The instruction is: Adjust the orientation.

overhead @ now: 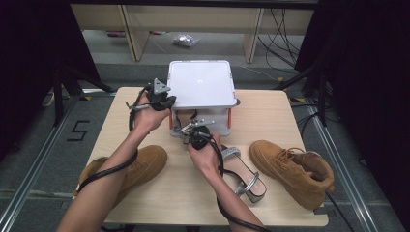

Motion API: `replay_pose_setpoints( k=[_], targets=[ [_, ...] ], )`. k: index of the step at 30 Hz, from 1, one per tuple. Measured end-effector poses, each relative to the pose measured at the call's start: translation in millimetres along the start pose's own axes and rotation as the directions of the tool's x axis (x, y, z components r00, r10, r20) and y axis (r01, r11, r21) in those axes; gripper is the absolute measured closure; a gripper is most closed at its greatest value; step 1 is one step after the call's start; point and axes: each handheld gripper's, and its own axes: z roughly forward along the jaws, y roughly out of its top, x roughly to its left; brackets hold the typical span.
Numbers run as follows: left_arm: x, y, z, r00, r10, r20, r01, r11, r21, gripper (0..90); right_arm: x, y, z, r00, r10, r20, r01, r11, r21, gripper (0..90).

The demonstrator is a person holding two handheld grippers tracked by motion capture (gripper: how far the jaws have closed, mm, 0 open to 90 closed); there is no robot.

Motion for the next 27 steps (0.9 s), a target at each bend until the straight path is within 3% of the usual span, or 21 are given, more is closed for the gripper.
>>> replay_pose_setpoints(
  k=[3, 7, 8, 9, 10, 11, 12, 24, 27],
  targets=[
    [0.8, -0.1, -0.6, 0.9999, 0.010, 0.004, -0.010, 0.9999, 0.007, 89.8, -0.3, 4.6, 2.0, 0.9997, -0.022, 0.014, 0.022, 0.9995, -0.022, 90.0],
    [0.4, -0.1, -0.4, 1.0000, -0.002, 0.005, 0.002, 1.0000, 0.002, 89.8, 0.3, 10.5, 6.4, 0.9997, -0.013, 0.019, 0.013, 0.9994, -0.032, 90.0],
    [1.5, -0.1, -1.2, 0.9999, 0.015, 0.005, -0.015, 0.9998, 0.013, 89.8, 0.9, 10.9, 7.1, 0.9998, -0.002, 0.019, 0.003, 0.9996, -0.029, 90.0],
    [1.8, -0.1, -1.6, 0.9998, 0.022, 0.006, -0.022, 0.9996, 0.017, 89.8, -1.2, 11.6, 9.2, 0.9993, -0.030, 0.023, 0.031, 0.9988, -0.039, 90.0],
    [0.8, -0.4, -0.7, 1.0000, 0.009, 0.003, -0.009, 0.9999, 0.005, 89.8, -0.3, 12.1, 10.4, 0.9996, -0.015, 0.023, 0.016, 0.9993, -0.034, 90.0],
    [0.8, -0.4, -0.8, 0.9999, 0.010, 0.003, -0.010, 0.9999, 0.006, 89.8, -2.0, 12.6, 12.7, 0.9988, -0.038, 0.032, 0.040, 0.9979, -0.051, 90.0],
    [0.9, -0.4, -0.6, 0.9999, 0.010, 0.004, -0.010, 0.9999, 0.004, 89.8, 0.6, 13.3, 13.1, 0.9997, -0.005, 0.025, 0.006, 0.9991, -0.041, 90.0],
    [0.4, -0.5, -1.1, 0.9999, 0.013, 0.003, -0.013, 0.9999, 0.007, 89.8, 1.8, 22.4, 24.8, 0.9977, -0.041, 0.054, 0.044, 0.9966, -0.070, 90.0],
    [0.4, -0.5, -1.2, 0.9999, 0.012, 0.007, -0.012, 0.9999, 0.006, 89.8, 2.5, 24.2, 28.4, 0.9980, -0.029, 0.056, 0.033, 0.9967, -0.074, 90.0]
  ],
)
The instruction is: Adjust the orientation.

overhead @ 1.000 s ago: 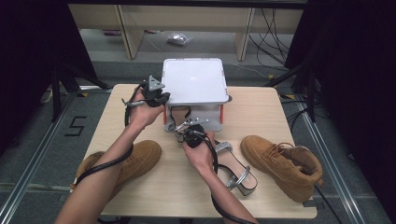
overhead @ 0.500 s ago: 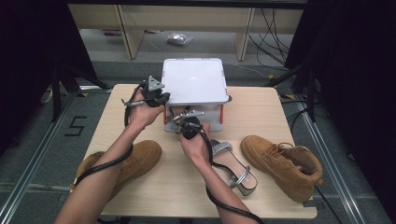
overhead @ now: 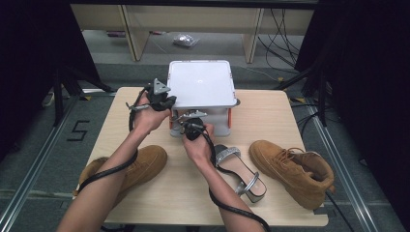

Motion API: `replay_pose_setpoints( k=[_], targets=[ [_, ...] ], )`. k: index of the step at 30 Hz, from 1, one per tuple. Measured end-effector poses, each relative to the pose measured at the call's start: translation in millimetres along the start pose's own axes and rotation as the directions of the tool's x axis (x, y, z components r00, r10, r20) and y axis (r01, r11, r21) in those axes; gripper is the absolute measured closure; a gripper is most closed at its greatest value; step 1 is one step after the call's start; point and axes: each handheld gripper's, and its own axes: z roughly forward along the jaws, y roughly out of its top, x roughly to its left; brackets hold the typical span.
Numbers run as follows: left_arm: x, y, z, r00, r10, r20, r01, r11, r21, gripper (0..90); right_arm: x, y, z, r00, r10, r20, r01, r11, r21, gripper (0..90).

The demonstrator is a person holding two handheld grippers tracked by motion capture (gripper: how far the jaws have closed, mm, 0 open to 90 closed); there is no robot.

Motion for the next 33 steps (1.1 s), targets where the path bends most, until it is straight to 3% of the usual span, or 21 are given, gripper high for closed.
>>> replay_pose_setpoints(
  k=[6, 11, 14, 19, 28, 29, 33],
  targets=[
    [-0.1, 0.0, 0.1, 1.0000, -0.002, -0.001, 0.002, 1.0000, 0.000, 89.8, -0.5, 0.9, 2.2, 1.0000, 0.000, 0.009, 0.000, 1.0000, 0.008, 90.0],
    [-0.2, -0.1, 0.1, 1.0000, 0.000, 0.000, 0.000, 1.0000, -0.001, 89.8, -2.8, 1.5, 3.9, 0.9993, -0.023, 0.028, 0.023, 0.9996, -0.018, 90.0],
    [-0.2, 0.1, 0.0, 1.0000, -0.002, 0.000, 0.002, 1.0000, 0.001, 89.8, -1.4, 2.5, 4.1, 0.9997, 0.014, 0.020, -0.013, 0.9999, -0.009, 90.0],
    [-0.3, -0.3, 0.0, 1.0000, -0.006, 0.001, 0.006, 1.0000, -0.003, 89.8, -2.7, 2.9, 9.9, 0.9994, -0.023, 0.027, 0.024, 0.9994, -0.025, 90.0],
    [-0.2, 0.0, 0.0, 1.0000, -0.003, -0.001, 0.003, 1.0000, 0.001, 89.8, -1.1, -1.3, 16.8, 0.9991, -0.032, 0.027, 0.032, 0.9992, -0.023, 90.0],
    [-0.2, 0.1, -0.2, 1.0000, 0.000, -0.002, 0.000, 1.0000, 0.003, 89.8, 0.3, -2.4, 17.8, 0.9996, -0.016, 0.025, 0.016, 0.9997, -0.016, 90.0],
    [-0.1, 0.0, -0.1, 1.0000, -0.003, 0.000, 0.003, 1.0000, 0.001, 89.8, -0.7, -4.2, 21.8, 0.9990, -0.039, 0.022, 0.039, 0.9992, -0.005, 90.0]
  ],
)
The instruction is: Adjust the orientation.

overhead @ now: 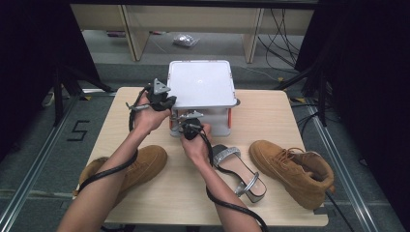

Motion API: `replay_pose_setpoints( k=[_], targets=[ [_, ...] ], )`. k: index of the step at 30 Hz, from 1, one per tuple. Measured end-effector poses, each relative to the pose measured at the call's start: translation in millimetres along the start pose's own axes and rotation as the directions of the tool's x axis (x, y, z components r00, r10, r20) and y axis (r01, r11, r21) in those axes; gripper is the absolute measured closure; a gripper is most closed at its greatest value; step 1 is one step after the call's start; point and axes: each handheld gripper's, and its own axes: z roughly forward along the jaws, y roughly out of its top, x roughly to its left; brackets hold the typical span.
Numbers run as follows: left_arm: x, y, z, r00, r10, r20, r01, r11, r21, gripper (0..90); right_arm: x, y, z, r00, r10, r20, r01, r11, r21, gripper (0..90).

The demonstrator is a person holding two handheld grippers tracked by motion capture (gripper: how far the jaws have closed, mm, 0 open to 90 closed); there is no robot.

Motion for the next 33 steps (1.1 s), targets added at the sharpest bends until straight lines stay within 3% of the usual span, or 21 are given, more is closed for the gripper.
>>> replay_pose_setpoints(
  k=[4, 7, 11, 15, 18, 24, 29, 33],
  targets=[
    [0.0, -0.1, 0.1, 1.0000, -0.002, 0.003, 0.002, 1.0000, -0.002, 89.8, 2.2, 0.0, 3.9, 1.0000, 0.003, -0.008, -0.003, 1.0000, 0.000, 90.0],
    [-0.1, -0.3, 0.1, 1.0000, -0.004, 0.000, 0.004, 1.0000, -0.003, 89.8, 3.5, 1.0, 6.2, 0.9996, -0.026, -0.007, 0.026, 0.9997, 0.003, 89.4],
    [0.0, -0.1, 0.0, 1.0000, -0.007, 0.002, 0.007, 1.0000, -0.002, 89.8, 6.2, -2.0, 8.9, 0.9995, -0.012, -0.028, 0.013, 0.9996, 0.024, 86.4],
    [0.0, 0.0, 0.0, 1.0000, -0.004, 0.002, 0.004, 1.0000, -0.001, 89.8, 1.8, -6.1, 5.9, 0.9995, -0.015, -0.028, 0.015, 0.9999, 0.001, 85.3],
    [0.1, 0.0, 0.1, 1.0000, -0.004, 0.002, 0.004, 1.0000, -0.002, 89.8, -2.4, -5.8, -0.4, 0.9999, -0.009, -0.011, 0.009, 0.9999, -0.014, 89.9],
    [-0.6, 0.2, 0.4, 1.0000, -0.005, -0.002, 0.005, 1.0000, -0.004, 89.8, -10.4, -4.1, 2.4, 0.9995, 0.002, 0.030, -0.002, 1.0000, -0.009, 90.0],
    [1.0, 0.2, -0.6, 1.0000, 0.008, 0.004, -0.008, 0.9999, 0.009, 89.8, -8.0, -0.9, 6.5, 0.9992, -0.011, 0.040, 0.011, 0.9999, -0.001, 90.0],
    [0.1, 0.0, 0.0, 1.0000, -0.006, 0.005, 0.006, 1.0000, -0.002, 89.8, -4.8, -1.5, 7.3, 0.9985, -0.013, 0.053, 0.013, 0.9999, -0.001, 90.0]
  ],
)
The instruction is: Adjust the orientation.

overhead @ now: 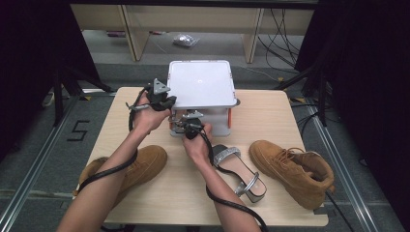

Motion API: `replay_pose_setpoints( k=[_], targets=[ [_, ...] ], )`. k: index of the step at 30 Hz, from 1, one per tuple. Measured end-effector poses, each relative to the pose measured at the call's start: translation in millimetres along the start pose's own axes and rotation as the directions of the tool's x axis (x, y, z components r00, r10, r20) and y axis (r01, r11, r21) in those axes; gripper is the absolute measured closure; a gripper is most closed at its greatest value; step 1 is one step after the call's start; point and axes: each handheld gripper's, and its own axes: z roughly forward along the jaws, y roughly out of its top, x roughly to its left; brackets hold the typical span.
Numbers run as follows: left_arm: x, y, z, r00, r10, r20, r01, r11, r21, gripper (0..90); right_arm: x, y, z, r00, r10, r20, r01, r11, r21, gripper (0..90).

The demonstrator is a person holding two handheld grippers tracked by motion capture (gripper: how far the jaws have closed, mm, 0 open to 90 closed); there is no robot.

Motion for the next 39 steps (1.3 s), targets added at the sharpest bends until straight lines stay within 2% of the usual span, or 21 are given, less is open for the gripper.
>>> replay_pose_setpoints(
  k=[3, 5, 6, 9, 11, 12, 14, 15, 17, 20, 21, 23, 24, 26, 28, 33, 34, 35, 37, 38, 39],
  targets=[
    [0.1, 0.0, 0.3, 1.0000, -0.006, -0.002, 0.006, 1.0000, -0.004, 89.8, -1.9, 0.3, -2.3, 1.0000, -0.005, -0.008, 0.005, 1.0000, -0.003, 89.9],
    [0.5, 0.0, 0.2, 1.0000, -0.001, 0.001, 0.001, 1.0000, -0.002, 89.8, -5.0, 1.7, -7.9, 0.9998, -0.020, -0.007, 0.020, 0.9998, -0.006, 88.2],
    [0.5, 0.2, -0.3, 1.0000, 0.008, -0.002, -0.008, 1.0000, 0.005, 89.8, -5.5, 2.1, -10.6, 0.9999, -0.011, -0.007, 0.011, 0.9999, 0.000, 87.5],
    [-0.6, 0.4, 0.0, 0.9999, 0.007, -0.009, -0.007, 1.0000, 0.002, 89.8, -14.8, 4.9, -23.5, 0.9996, -0.028, 0.005, 0.028, 0.9996, 0.007, 84.2],
    [-0.6, 0.3, 0.0, 1.0000, 0.003, -0.009, -0.003, 1.0000, 0.002, 89.8, -21.6, 6.5, -33.4, 0.9994, -0.034, 0.005, 0.034, 0.9990, 0.027, 81.6],
    [-1.6, 0.3, 0.8, 0.9999, -0.014, -0.008, 0.014, 0.9999, -0.009, 89.8, -24.9, 6.7, -36.0, 0.9988, -0.049, 0.006, 0.049, 0.9984, 0.029, 80.1],
    [-0.2, 0.6, 0.3, 1.0000, -0.006, -0.006, 0.006, 1.0000, 0.001, 89.7, -31.9, 6.6, -44.0, 0.9988, -0.049, 0.000, 0.049, 0.9973, 0.056, 77.1],
    [-1.0, 0.5, 1.2, 0.9998, -0.020, -0.006, 0.020, 0.9997, -0.010, 89.7, -35.7, 6.3, -46.9, 0.9988, -0.050, -0.003, 0.050, 0.9970, 0.058, 75.4],
    [-1.4, 0.6, 1.4, 0.9997, -0.021, -0.009, 0.021, 0.9997, -0.012, 89.7, -43.6, 5.0, -52.6, 0.9982, -0.060, -0.005, 0.060, 0.9950, 0.079, 71.5],
    [-0.6, 1.9, 1.3, 0.9998, -0.015, -0.011, 0.015, 0.9999, 0.002, 88.8, -54.4, 1.8, -61.1, 0.9992, -0.036, -0.014, 0.038, 0.9919, 0.121, 66.2],
    [-1.9, 2.3, 2.4, 0.9992, -0.037, -0.012, 0.037, 0.9993, -0.010, 87.1, -58.9, 0.5, -64.0, 0.9992, -0.034, -0.019, 0.036, 0.9920, 0.121, 64.7],
    [-1.9, 2.9, 1.8, 0.9989, -0.047, -0.002, 0.047, 0.9988, -0.008, 82.4, -65.6, -2.3, -71.0, 0.9995, -0.003, -0.030, 0.007, 0.9898, 0.142, 60.7],
    [-3.8, 3.1, 2.5, 0.9974, -0.072, 0.002, 0.072, 0.9969, -0.031, 80.2, -70.3, -4.1, -74.8, 0.9992, -0.002, -0.040, 0.008, 0.9876, 0.156, 58.7],
    [-5.5, 4.3, 2.1, 0.9983, -0.058, 0.002, 0.058, 0.9976, -0.038, 77.8, -77.0, -8.3, -82.0, 0.9985, 0.018, -0.051, -0.008, 0.9823, 0.187, 54.6],
    [-8.0, 5.2, 4.2, 0.9976, -0.068, 0.007, 0.069, 0.9964, -0.049, 75.8, -84.2, -12.8, -89.8, 0.9977, 0.016, -0.066, -0.002, 0.9787, 0.205, 51.2],
    [-8.8, 3.9, 8.3, 0.9978, -0.066, -0.004, 0.066, 0.9972, -0.035, 76.8, -97.5, -22.5, -111.3, 0.9939, 0.049, -0.099, -0.023, 0.9687, 0.247, 44.1],
    [-7.9, 3.1, 8.3, 0.9977, -0.068, -0.004, 0.067, 0.9972, -0.033, 77.8, -102.1, -25.1, -116.3, 0.9925, 0.041, -0.115, -0.011, 0.9681, 0.250, 43.0],
    [-7.9, 2.7, 8.6, 0.9973, -0.073, -0.004, 0.073, 0.9967, -0.036, 78.7, -104.8, -27.0, -122.1, 0.9927, 0.047, -0.111, -0.016, 0.9629, 0.270, 42.5],
    [-8.6, 2.0, 9.2, 0.9964, -0.084, -0.004, 0.084, 0.9954, -0.046, 81.8, -111.2, -31.6, -132.1, 0.9942, 0.030, -0.103, -0.002, 0.9648, 0.263, 41.3],
    [-8.7, 1.6, 9.2, 0.9962, -0.087, 0.000, 0.087, 0.9952, -0.045, 83.8, -113.5, -33.8, -137.2, 0.9931, 0.050, -0.106, -0.019, 0.9607, 0.277, 40.7],
    [-9.7, 0.7, 9.6, 0.9956, -0.094, 0.005, 0.094, 0.9942, -0.054, 86.2, -117.1, -36.2, -139.9, 0.9920, 0.045, -0.118, -0.011, 0.9613, 0.275, 40.5]
  ],
)
